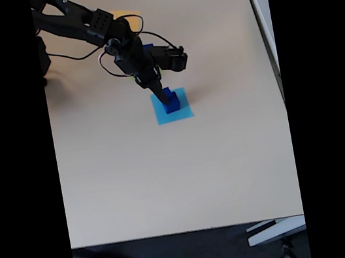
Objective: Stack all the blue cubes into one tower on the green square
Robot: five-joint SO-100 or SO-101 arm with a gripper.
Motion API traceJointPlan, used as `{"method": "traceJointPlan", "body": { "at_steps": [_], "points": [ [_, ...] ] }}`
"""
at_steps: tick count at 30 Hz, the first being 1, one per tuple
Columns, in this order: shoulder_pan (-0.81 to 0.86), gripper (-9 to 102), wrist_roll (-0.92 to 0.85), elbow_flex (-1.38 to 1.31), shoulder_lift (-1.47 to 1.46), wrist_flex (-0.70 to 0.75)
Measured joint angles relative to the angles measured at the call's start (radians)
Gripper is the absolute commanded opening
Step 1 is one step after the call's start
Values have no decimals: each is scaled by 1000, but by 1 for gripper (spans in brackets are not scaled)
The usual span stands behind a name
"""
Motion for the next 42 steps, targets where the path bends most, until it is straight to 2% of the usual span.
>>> {"method": "traceJointPlan", "body": {
  "at_steps": [18, 22, 28, 42],
  "points": [
    [9, 26, -6, -40, -35, 0],
    [9, 19, -6, -46, -35, 0],
    [9, 18, -6, -55, -44, 0],
    [9, 4, -6, -55, -44, 9]
  ]
}}
